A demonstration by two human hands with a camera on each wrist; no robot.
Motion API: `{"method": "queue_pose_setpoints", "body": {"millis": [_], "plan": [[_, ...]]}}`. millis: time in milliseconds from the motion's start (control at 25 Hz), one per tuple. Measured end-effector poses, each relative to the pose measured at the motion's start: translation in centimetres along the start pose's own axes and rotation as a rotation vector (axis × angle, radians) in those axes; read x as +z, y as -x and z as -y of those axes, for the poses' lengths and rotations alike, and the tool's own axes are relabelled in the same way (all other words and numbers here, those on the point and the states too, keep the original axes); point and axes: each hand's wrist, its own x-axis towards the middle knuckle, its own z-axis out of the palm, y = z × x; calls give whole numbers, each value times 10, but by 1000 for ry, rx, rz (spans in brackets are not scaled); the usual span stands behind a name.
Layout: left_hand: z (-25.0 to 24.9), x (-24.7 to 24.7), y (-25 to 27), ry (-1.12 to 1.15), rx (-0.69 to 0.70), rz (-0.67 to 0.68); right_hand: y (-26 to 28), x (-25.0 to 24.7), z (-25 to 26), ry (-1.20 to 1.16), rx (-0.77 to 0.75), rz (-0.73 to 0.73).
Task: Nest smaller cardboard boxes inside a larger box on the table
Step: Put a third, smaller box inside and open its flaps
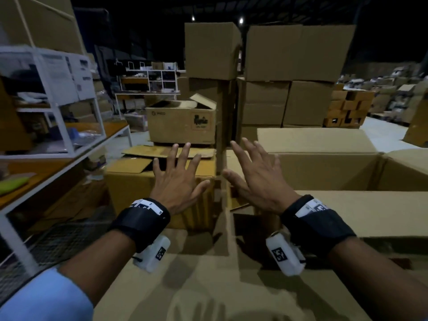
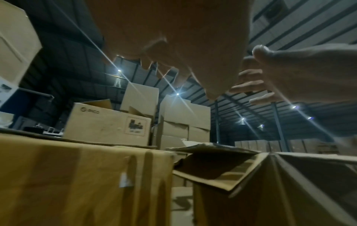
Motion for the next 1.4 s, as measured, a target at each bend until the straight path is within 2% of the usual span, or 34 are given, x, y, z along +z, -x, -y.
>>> {"method": "queue_pose_setpoints", "body": {"millis": [120,200,480,760,1080,1400], "plan": [[66,22,7,25,-66,75,-30,46,50,-12,25,74],[101,37,9,9,-100,148,-45,78,65,41,54,113],[187,83,1,-12,-127,190,-76,147,76,214,149,151],[212,113,-22,51,-152,195,-95,176,66,175,272,198],[246,133,-39,111,-156,147,-121,197,62,178,273,94],[246,151,-26,44,-103,69,-118,215,61,197,268,-5]]}}
